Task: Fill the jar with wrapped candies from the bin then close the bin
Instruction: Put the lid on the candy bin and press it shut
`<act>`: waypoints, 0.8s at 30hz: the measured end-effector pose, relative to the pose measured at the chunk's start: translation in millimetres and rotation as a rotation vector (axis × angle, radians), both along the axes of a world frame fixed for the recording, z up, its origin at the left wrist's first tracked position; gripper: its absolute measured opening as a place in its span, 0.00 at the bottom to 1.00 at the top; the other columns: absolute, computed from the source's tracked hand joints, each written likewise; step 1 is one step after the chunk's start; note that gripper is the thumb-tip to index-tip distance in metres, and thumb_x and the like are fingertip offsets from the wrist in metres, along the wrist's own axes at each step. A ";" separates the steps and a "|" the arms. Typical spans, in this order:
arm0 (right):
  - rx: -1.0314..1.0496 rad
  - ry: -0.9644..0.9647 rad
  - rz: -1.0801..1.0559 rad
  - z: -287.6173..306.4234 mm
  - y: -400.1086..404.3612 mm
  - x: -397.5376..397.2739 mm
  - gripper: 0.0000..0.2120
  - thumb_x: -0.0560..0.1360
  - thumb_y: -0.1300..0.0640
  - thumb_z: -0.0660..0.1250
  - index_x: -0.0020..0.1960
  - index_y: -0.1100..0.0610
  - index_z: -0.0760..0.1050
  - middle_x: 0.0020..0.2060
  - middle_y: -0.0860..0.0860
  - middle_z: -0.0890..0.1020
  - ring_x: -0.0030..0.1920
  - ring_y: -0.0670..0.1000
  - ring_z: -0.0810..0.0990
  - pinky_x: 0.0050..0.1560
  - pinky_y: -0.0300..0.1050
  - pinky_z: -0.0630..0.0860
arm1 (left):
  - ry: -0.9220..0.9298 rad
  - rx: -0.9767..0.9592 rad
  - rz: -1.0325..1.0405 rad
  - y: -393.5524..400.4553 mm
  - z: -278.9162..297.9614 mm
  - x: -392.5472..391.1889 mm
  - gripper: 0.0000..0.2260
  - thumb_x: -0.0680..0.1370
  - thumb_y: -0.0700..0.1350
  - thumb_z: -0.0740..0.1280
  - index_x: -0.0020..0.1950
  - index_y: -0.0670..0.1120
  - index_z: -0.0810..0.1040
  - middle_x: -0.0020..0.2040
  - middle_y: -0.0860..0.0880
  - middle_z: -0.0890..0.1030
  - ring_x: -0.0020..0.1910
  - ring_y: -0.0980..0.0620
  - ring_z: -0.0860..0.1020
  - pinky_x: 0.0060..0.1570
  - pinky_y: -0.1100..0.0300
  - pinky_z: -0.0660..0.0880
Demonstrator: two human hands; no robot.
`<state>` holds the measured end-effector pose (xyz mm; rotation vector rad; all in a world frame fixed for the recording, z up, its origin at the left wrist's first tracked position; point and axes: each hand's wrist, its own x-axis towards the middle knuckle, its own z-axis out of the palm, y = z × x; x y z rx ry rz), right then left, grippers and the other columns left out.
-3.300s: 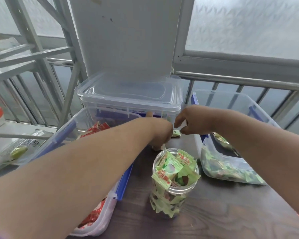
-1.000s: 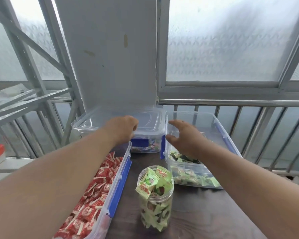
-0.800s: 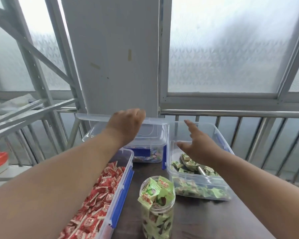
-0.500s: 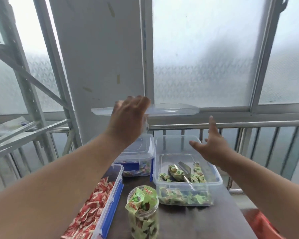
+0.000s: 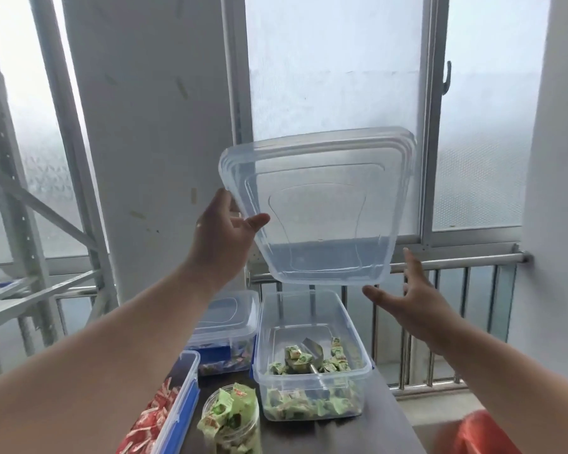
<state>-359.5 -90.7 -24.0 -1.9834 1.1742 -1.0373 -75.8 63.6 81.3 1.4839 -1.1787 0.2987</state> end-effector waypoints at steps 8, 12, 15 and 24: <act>-0.139 -0.044 -0.036 -7.2 -2.1 0.0 0.20 0.75 0.37 0.69 0.55 0.53 0.73 0.48 0.53 0.82 0.50 0.58 0.82 0.53 0.57 0.80 | 0.096 0.028 -0.075 -1.2 2.7 -5.6 0.30 0.81 0.55 0.77 0.79 0.47 0.71 0.64 0.47 0.81 0.56 0.43 0.85 0.63 0.40 0.82; -0.169 -0.055 -0.067 -6.7 4.1 7.5 0.20 0.78 0.39 0.67 0.51 0.57 0.72 0.41 0.59 0.80 0.43 0.61 0.80 0.45 0.52 0.77 | 0.146 -0.013 -0.116 1.7 1.4 -1.3 0.33 0.77 0.58 0.79 0.78 0.50 0.72 0.63 0.49 0.83 0.57 0.53 0.84 0.55 0.52 0.84; -0.151 -0.127 -0.032 -5.9 9.4 12.5 0.22 0.77 0.37 0.66 0.49 0.57 0.73 0.42 0.63 0.81 0.44 0.65 0.80 0.43 0.55 0.78 | 0.168 0.143 -0.185 4.1 -10.3 0.8 0.39 0.75 0.59 0.81 0.81 0.48 0.70 0.63 0.49 0.80 0.58 0.52 0.83 0.51 0.59 0.80; -0.050 -0.291 0.203 -10.0 40.8 43.7 0.18 0.78 0.42 0.67 0.59 0.53 0.73 0.36 0.58 0.85 0.37 0.60 0.84 0.41 0.57 0.79 | 0.112 0.318 -0.173 20.8 -42.0 27.4 0.35 0.73 0.67 0.79 0.70 0.47 0.75 0.54 0.40 0.83 0.52 0.41 0.82 0.53 0.45 0.82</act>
